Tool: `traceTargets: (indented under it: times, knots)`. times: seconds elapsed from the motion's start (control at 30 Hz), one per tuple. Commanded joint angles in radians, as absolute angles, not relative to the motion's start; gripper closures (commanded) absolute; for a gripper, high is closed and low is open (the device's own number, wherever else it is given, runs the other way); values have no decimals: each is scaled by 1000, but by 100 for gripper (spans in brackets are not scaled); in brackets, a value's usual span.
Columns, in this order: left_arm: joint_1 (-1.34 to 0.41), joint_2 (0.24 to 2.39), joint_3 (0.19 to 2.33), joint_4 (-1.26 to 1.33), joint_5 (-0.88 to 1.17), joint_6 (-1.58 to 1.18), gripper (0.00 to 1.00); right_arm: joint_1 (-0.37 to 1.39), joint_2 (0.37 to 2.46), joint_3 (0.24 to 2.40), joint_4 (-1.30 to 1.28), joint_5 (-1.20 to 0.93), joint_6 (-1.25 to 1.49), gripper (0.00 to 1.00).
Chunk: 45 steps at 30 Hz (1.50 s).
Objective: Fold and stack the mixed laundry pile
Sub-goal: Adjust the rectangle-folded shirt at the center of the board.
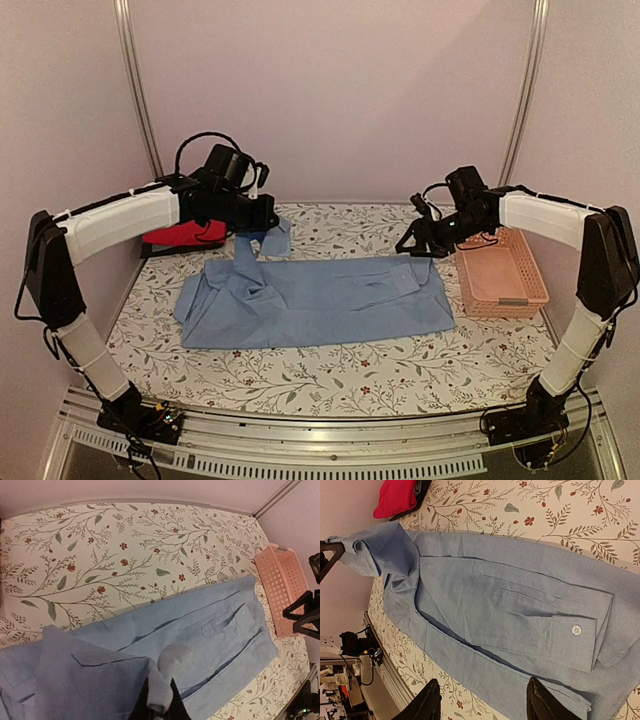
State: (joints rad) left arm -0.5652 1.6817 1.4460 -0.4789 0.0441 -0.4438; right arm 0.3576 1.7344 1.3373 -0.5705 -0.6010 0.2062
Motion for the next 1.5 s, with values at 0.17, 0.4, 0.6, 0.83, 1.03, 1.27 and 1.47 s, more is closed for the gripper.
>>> traceTargets:
  times: [0.17, 0.4, 0.6, 0.83, 1.03, 1.27, 1.47]
  knots:
    - [-753, 1721, 1460, -293, 240, -501, 100, 353, 1720, 1328, -540, -777, 214, 43]
    - [-529, 1491, 1263, -43, 657, -478, 100, 443, 1635, 1353, -300, -829, 40, 40]
    - [-490, 1485, 1293, -84, 767, -464, 100, 530, 1656, 1468, -267, -801, 86, 39]
    - [-490, 1418, 1199, 68, 721, -536, 100, 656, 1742, 1498, -106, -807, 412, 37]
    - [-499, 1413, 1182, 74, 736, -552, 100, 721, 1877, 1640, -164, -800, 449, 36]
    - [-518, 1414, 1199, 15, 709, -516, 100, 740, 1952, 1779, -157, -849, 465, 58]
    - [-515, 1422, 1238, -121, 630, -479, 87, 753, 2004, 1947, -297, -875, 388, 100]
